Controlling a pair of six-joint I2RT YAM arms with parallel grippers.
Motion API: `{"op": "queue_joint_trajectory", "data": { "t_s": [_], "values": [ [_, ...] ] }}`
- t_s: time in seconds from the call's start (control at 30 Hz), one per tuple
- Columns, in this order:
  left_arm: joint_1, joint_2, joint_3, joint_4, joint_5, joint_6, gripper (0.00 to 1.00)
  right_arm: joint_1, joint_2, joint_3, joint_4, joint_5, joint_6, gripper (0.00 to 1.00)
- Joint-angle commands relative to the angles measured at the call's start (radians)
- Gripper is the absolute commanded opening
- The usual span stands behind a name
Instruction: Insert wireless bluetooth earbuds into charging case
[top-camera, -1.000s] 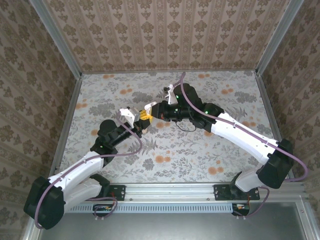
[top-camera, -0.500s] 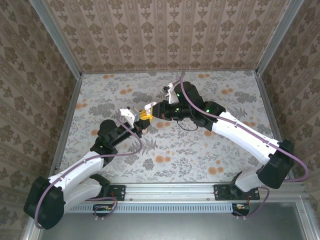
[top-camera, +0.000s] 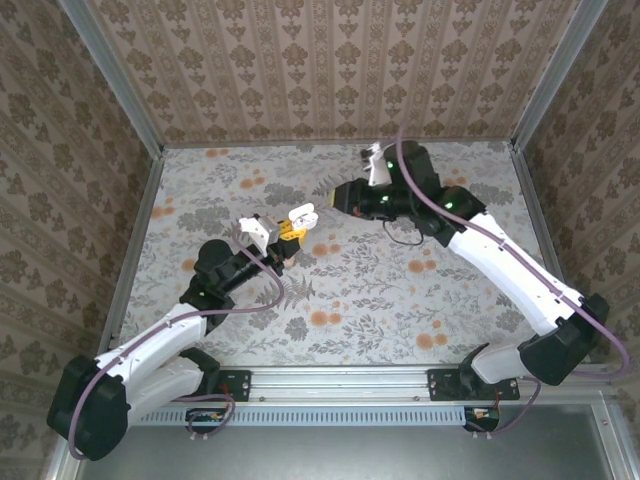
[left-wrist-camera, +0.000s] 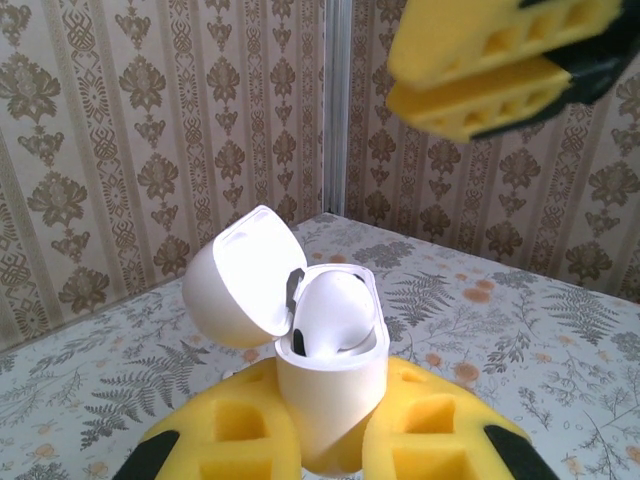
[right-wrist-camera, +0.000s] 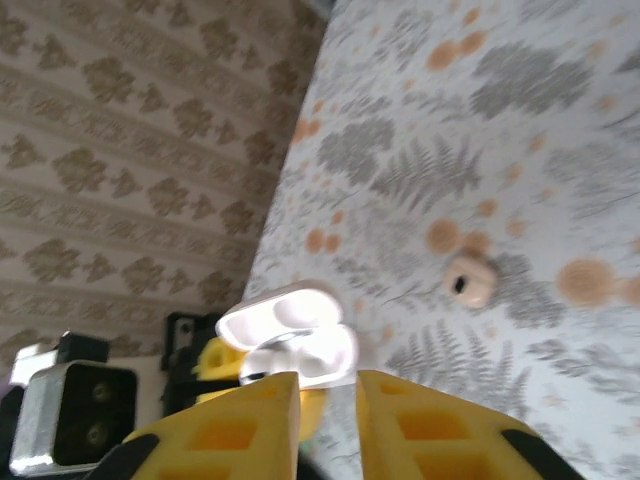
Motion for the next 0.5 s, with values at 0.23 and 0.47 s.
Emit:
{"op": "queue_joint_trajectory", "data": {
  "t_s": [0.23, 0.47],
  "values": [
    [0.040, 0.047, 0.022, -0.042, 0.056, 0.026, 0.00, -0.066, 0.285, 0.157, -0.214, 0.294, -0.296, 0.37],
    [0.065, 0.100, 0.043, -0.048, 0.076, 0.030, 0.00, -0.085, 0.667, 0.467, -0.353, 0.416, -0.540, 0.38]
  ]
}}
